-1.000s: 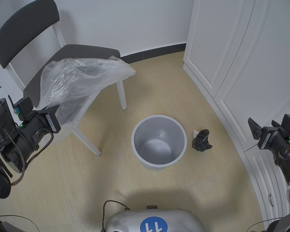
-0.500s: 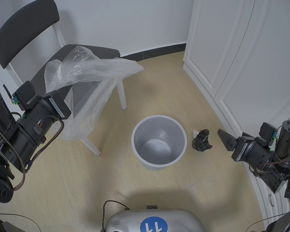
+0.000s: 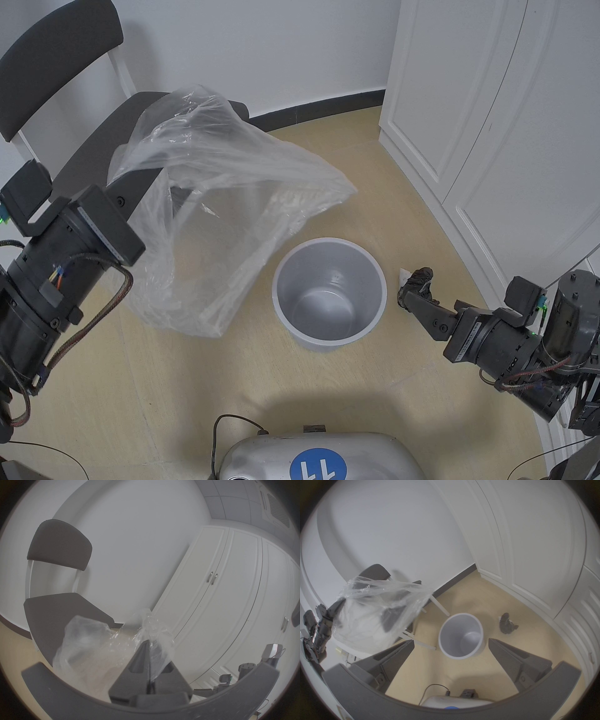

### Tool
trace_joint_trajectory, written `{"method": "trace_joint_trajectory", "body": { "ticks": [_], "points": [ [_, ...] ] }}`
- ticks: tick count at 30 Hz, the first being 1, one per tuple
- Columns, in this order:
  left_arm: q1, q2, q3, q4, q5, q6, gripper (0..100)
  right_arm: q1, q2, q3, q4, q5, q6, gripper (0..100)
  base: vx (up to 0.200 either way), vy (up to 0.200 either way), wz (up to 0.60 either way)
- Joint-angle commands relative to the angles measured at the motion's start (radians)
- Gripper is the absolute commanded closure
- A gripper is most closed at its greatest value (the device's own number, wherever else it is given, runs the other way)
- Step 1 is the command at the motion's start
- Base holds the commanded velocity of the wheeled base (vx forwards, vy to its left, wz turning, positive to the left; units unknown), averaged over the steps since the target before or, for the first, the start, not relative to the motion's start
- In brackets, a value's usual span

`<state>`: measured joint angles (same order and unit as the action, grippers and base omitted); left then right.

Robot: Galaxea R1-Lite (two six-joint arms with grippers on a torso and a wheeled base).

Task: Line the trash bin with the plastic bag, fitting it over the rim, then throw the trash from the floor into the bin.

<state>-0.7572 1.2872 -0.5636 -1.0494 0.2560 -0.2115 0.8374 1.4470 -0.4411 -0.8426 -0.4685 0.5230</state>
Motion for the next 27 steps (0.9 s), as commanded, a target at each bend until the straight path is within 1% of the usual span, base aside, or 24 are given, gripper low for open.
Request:
{"method": "trace_joint_trajectory", "body": {
  "ticks": [1,2,3,4,7,11,16,20,24,27],
  "points": [
    [-0.020,-0.012,0.001,0.000,0.000,-0.008,100,0.014,0.079,0.051,-0.102,0.051,0.009,0,0.000,0.000,0.00],
    [-0.020,-0.012,0.001,0.000,0.000,-0.008,100,0.014,0.079,0.051,-0.102,0.051,0.009,0,0.000,0.000,0.00],
    [-0.033,-0.019,-0.002,0.000,0.000,-0.023,100,0.025,0.113,0.070,-0.168,0.054,0.020,0,0.000,0.000,0.00],
    [-0.045,-0.019,-0.004,0.000,0.000,-0.029,100,0.028,0.125,0.073,-0.202,0.054,0.022,0,0.000,0.000,0.00],
    [-0.065,-0.026,-0.005,-0.008,0.000,-0.040,100,0.038,0.148,0.082,-0.270,0.050,0.022,0,0.000,0.000,0.00],
    [-0.073,-0.032,-0.005,-0.011,-0.001,-0.068,100,0.049,0.158,0.084,-0.285,0.050,0.022,0,0.000,0.000,0.00],
    [-0.125,-0.055,-0.004,-0.011,-0.001,-0.095,100,0.052,0.168,0.074,-0.286,0.050,0.040,0,0.000,0.000,0.00],
    [-0.129,-0.060,-0.002,-0.011,-0.001,-0.100,100,0.051,0.164,0.073,-0.286,0.047,0.046,0,0.000,0.000,0.00],
    [-0.129,-0.063,-0.001,-0.011,-0.003,-0.100,100,0.019,0.159,0.076,-0.283,0.047,0.034,0,0.000,0.000,0.00],
    [-0.129,-0.065,0.001,-0.011,-0.003,-0.101,100,-0.052,0.150,0.076,-0.279,0.057,0.008,0,0.000,0.000,0.00]
  ]
}}
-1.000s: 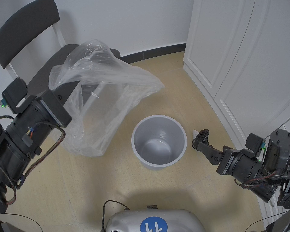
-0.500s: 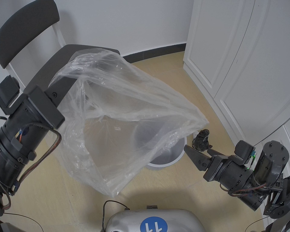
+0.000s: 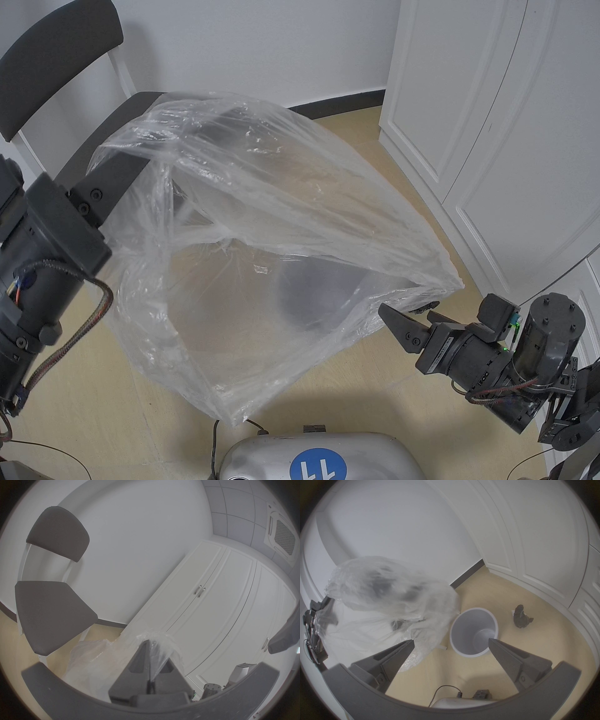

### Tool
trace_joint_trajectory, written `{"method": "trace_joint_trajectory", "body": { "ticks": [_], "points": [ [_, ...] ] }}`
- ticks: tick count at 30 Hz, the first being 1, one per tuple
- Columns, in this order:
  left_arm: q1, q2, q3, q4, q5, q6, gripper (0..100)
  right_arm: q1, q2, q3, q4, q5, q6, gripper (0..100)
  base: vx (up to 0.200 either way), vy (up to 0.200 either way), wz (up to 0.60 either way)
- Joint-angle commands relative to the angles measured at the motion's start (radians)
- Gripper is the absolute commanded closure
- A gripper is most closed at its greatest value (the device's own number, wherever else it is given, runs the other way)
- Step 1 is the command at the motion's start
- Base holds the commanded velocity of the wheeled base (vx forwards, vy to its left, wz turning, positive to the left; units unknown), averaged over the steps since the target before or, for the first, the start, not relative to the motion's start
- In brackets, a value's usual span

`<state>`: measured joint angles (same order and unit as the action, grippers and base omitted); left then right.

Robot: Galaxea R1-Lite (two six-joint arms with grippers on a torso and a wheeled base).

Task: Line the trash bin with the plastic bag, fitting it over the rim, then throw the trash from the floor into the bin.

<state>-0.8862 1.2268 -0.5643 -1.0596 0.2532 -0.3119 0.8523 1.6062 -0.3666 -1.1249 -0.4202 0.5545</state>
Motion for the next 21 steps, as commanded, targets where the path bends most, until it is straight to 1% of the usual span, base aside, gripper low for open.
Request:
{"method": "trace_joint_trajectory", "body": {
  "ticks": [1,4,5,6,7,8,11,12,13,15,16,17,21],
  "points": [
    [0.000,-0.009,0.003,0.000,0.001,-0.003,100,-0.098,-0.014,0.002,0.004,0.012,-0.034,0,0.000,0.000,0.00],
    [-0.008,-0.015,0.004,0.001,0.000,-0.015,100,-0.176,-0.025,-0.008,0.000,0.054,-0.041,0,0.000,0.000,0.00],
    [-0.016,-0.015,0.004,0.001,0.000,-0.018,100,-0.210,-0.034,-0.017,0.004,0.084,-0.036,0,0.000,0.000,0.00],
    [-0.019,-0.015,0.004,0.001,0.000,-0.018,100,-0.228,-0.042,-0.022,0.007,0.103,-0.033,0,0.000,0.000,0.00],
    [-0.019,-0.015,0.004,0.001,0.000,-0.018,100,-0.228,-0.042,-0.022,0.007,0.103,-0.033,0,0.000,0.000,0.00],
    [-0.019,-0.012,0.004,0.001,0.000,-0.019,100,-0.233,-0.052,-0.015,0.010,0.129,-0.028,0,0.000,0.000,0.00],
    [-0.019,-0.004,0.004,0.001,0.000,-0.021,100,-0.173,-0.049,-0.002,0.011,0.127,-0.022,0,0.000,0.000,0.00],
    [-0.020,-0.001,0.006,0.000,0.000,-0.021,100,-0.104,-0.051,0.011,0.011,0.120,-0.019,0,0.000,0.000,0.00],
    [-0.019,-0.001,0.006,0.000,0.000,-0.021,100,-0.052,-0.051,0.020,0.011,0.113,-0.018,0,0.000,0.000,0.00],
    [-0.020,0.000,0.006,0.000,0.000,-0.024,100,0.016,-0.042,0.032,0.011,0.089,-0.018,0,0.000,0.000,0.00],
    [-0.020,0.000,0.006,0.001,0.000,-0.026,100,0.025,-0.040,0.034,0.011,0.084,-0.018,0,0.000,0.000,0.00],
    [-0.020,0.000,0.006,0.001,0.000,-0.029,100,0.060,-0.031,0.040,0.011,0.060,-0.018,0,0.000,0.000,0.00],
    [-0.022,0.002,0.004,0.001,0.000,-0.032,100,0.074,-0.025,0.043,0.016,0.054,-0.018,0,0.000,0.000,0.00]
  ]
}}
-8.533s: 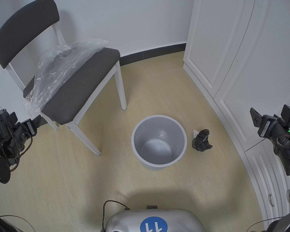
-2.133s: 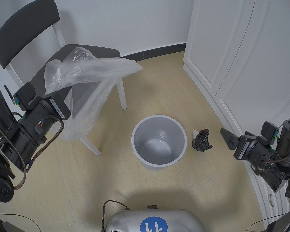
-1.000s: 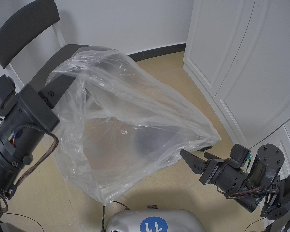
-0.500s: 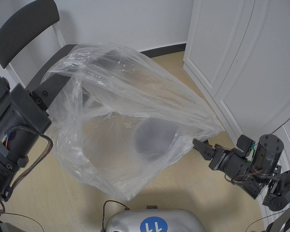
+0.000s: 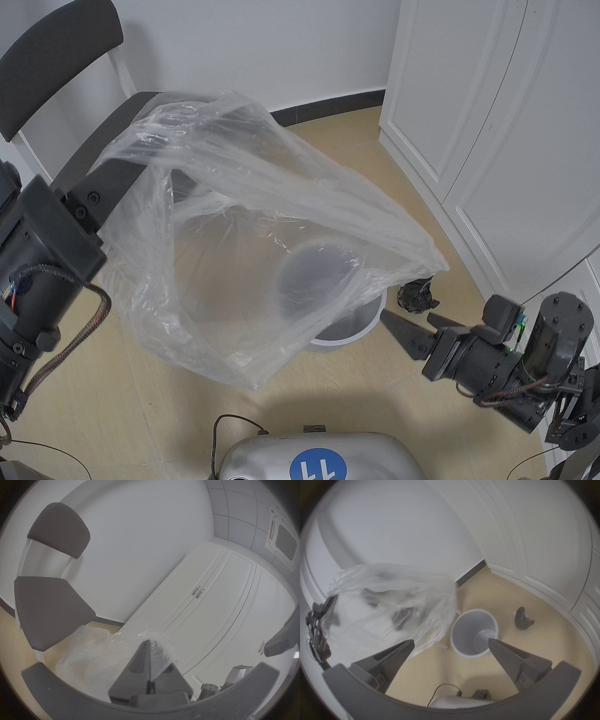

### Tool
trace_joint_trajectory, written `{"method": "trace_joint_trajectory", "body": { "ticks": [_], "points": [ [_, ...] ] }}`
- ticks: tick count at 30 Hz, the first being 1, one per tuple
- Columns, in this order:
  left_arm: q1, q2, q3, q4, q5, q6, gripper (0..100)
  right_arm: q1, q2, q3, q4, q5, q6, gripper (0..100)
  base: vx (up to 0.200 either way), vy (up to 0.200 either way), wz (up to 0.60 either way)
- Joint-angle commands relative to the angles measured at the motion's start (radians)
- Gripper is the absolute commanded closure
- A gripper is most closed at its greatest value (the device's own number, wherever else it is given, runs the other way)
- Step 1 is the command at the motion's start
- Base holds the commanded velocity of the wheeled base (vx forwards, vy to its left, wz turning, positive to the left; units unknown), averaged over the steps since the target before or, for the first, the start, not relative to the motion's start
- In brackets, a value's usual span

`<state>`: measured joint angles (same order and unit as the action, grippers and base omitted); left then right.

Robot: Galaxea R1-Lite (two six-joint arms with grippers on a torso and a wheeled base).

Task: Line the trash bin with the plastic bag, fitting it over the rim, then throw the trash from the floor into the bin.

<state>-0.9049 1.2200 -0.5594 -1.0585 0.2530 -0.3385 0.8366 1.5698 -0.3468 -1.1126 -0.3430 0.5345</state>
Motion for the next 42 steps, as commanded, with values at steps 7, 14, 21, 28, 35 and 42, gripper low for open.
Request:
{"method": "trace_joint_trajectory", "body": {
  "ticks": [7,14,21,28,35,42],
  "points": [
    [-0.008,0.026,-0.001,-0.001,0.000,-0.007,100,0.127,0.015,-0.086,0.068,-0.031,0.042,0,0.000,0.000,0.00],
    [-0.008,0.036,-0.001,-0.001,0.000,-0.008,100,0.156,0.058,-0.267,0.326,-0.096,0.121,0,0.000,0.000,0.00],
    [-0.006,0.044,-0.004,-0.003,0.002,-0.007,100,0.202,-0.057,-0.423,0.918,-0.083,0.256,0,0.000,0.000,0.00],
    [-0.006,0.042,-0.002,-0.005,0.003,-0.005,100,0.226,0.045,-0.548,0.967,-0.094,0.392,0,0.000,0.000,0.00],
    [-0.005,0.044,-0.002,-0.005,0.003,-0.005,100,0.263,0.246,-0.695,1.059,-0.123,0.549,0,0.000,0.000,0.00],
    [-0.005,0.047,-0.002,-0.005,0.003,-0.005,100,0.294,0.375,-0.759,1.060,-0.163,0.579,0,0.000,0.000,0.00]
  ]
}}
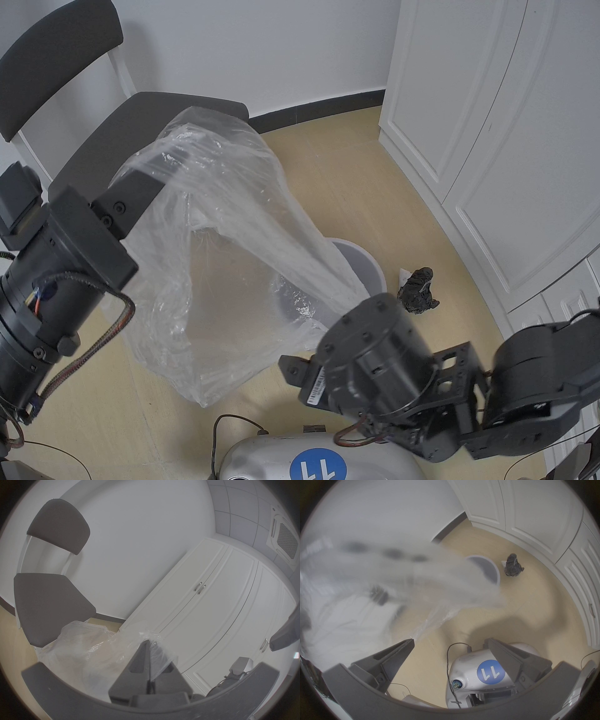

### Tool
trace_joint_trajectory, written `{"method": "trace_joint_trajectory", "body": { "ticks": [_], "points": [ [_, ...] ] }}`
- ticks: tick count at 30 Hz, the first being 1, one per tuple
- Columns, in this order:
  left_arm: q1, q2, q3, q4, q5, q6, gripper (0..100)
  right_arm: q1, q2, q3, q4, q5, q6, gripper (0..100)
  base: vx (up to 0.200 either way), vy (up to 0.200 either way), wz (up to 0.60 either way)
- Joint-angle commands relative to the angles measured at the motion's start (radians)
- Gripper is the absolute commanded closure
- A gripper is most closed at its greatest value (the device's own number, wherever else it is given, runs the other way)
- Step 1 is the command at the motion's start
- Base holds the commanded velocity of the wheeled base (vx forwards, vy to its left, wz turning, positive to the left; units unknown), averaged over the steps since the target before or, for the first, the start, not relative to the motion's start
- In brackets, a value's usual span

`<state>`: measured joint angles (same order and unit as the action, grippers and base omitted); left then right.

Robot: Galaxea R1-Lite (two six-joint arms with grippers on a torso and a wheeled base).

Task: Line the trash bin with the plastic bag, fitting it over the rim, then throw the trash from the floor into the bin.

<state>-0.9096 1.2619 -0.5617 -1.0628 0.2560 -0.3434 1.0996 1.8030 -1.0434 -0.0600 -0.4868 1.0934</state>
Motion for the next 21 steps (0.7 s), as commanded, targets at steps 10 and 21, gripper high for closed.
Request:
{"method": "trace_joint_trajectory", "body": {
  "ticks": [10,21],
  "points": [
    [0.001,0.007,0.000,0.000,0.000,0.000,100,-0.072,0.138,-0.118,0.006,-0.019,0.056,0,0.000,0.000,0.00],
    [0.003,0.008,0.002,0.000,0.002,0.000,100,-0.179,0.032,-0.098,0.002,0.004,0.065,0,0.000,0.000,0.00]
  ]
}}
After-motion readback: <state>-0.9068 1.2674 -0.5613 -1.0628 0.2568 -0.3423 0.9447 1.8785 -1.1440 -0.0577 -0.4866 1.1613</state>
